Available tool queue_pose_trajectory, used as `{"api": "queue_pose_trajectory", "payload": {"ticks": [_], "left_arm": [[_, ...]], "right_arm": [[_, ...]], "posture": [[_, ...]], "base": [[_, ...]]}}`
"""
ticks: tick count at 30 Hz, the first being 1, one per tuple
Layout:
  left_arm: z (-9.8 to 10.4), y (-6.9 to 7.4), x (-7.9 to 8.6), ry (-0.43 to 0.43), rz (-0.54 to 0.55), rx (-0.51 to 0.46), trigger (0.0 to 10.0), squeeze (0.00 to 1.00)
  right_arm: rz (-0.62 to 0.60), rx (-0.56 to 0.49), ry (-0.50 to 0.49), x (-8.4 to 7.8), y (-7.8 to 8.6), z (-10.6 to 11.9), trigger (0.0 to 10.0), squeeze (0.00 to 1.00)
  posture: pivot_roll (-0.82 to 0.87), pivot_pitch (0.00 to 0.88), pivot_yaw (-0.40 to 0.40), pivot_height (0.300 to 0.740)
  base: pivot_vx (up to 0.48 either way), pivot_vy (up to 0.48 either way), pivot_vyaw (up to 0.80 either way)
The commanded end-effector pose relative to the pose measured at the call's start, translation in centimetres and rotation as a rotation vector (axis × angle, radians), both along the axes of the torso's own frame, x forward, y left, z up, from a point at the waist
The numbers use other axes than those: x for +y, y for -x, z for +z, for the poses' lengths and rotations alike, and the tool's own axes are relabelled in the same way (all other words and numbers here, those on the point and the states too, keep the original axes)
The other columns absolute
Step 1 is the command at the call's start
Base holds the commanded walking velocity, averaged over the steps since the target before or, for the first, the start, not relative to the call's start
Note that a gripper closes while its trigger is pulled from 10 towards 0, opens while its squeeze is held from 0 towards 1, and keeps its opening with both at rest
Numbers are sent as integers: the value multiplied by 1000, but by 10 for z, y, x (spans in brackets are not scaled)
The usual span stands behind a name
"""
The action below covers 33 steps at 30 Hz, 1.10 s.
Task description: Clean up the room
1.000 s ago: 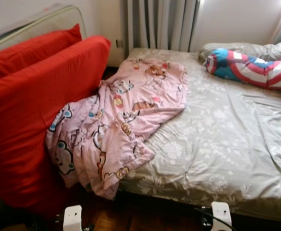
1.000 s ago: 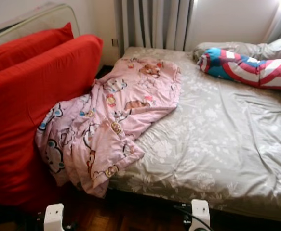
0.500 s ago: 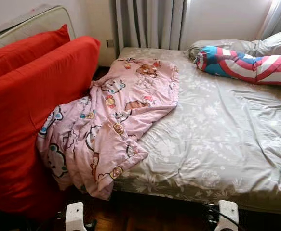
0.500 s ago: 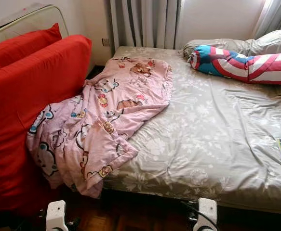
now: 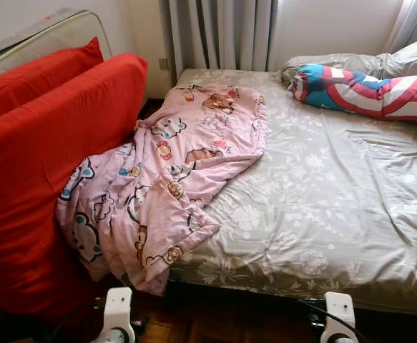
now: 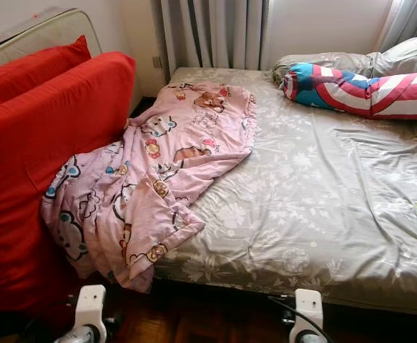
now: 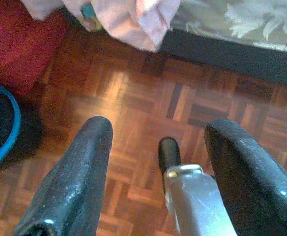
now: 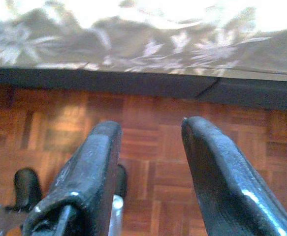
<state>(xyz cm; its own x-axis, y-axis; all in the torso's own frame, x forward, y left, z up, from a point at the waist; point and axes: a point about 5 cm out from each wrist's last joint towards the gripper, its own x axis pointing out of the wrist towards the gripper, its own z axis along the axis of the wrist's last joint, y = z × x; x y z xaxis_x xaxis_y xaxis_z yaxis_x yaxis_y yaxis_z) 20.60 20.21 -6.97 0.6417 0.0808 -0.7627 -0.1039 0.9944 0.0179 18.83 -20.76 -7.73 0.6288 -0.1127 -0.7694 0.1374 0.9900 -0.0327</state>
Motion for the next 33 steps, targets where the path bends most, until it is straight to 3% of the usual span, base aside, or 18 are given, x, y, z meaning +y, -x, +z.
{"api": "queue_pose_trajectory", "payload": {"ticks": [1,7,33], "left_arm": [[-2,5,4,-7,26,17,10000,0],[-3,8,9,-11,50,16,10000,0],[-4,11,11,-16,48,28,10000,0]], "right_arm": [[12,13,-4,2,3,-2,10000,0],[-1,-10,-3,-1,3,-1,10000,0],[25,11,-28,5,7,-4,10000,0]], "posture": [[39,27,8,740],[41,41,11,740],[37,51,24,740]], "base": [[0,0,0],[0,0,140],[0,0,800]]}}
